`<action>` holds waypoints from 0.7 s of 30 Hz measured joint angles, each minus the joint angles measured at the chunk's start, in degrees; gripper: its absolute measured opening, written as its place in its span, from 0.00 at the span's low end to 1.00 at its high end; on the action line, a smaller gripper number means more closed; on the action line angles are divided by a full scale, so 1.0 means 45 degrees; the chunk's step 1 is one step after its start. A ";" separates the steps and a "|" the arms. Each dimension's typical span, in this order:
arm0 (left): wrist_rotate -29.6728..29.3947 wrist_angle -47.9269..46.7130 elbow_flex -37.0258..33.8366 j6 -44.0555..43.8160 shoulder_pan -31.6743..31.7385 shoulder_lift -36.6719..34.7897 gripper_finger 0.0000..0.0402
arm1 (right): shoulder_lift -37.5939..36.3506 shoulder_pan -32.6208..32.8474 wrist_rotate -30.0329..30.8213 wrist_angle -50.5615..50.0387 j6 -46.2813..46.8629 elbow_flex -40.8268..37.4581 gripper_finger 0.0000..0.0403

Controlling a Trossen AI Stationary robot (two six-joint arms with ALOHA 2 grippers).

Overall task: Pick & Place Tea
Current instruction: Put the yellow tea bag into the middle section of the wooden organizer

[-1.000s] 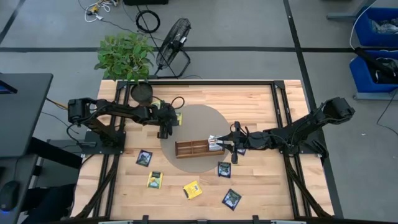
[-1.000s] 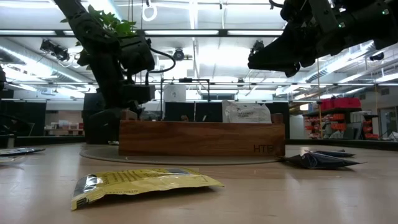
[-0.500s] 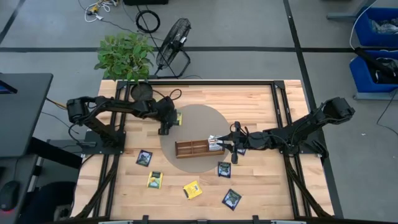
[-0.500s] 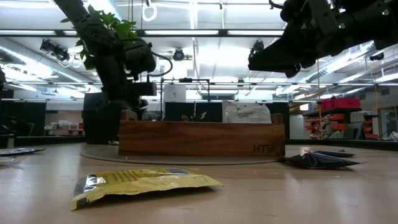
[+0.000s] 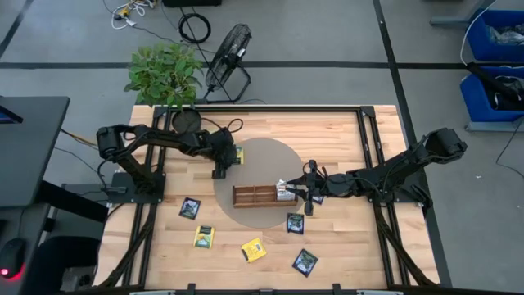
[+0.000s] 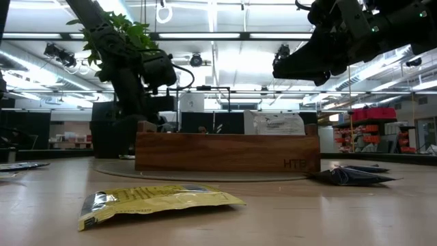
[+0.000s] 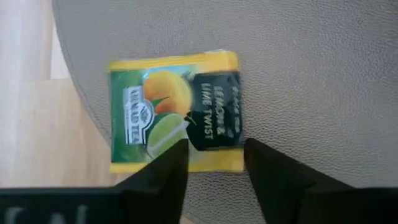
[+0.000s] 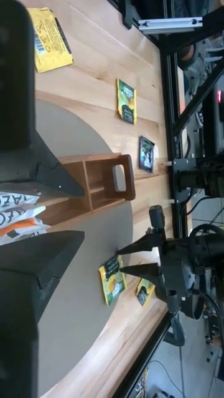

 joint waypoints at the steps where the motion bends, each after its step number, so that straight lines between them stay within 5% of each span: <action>1: 0.0071 -0.0012 -0.0003 -0.0040 0.0000 0.0003 0.35 | 0.0000 0.0000 0.0001 -0.0001 0.0000 -0.0003 0.26; 8: 0.0119 -0.0032 -0.0022 -0.0083 -0.0086 0.0042 0.04 | 0.0000 0.0000 0.0000 -0.0071 0.0000 -0.0003 0.26; 21: -0.0714 -0.0639 -0.0173 -0.0096 -0.0408 -0.1694 0.00 | 0.0000 0.0000 0.0000 -0.0083 0.0000 -0.0003 0.26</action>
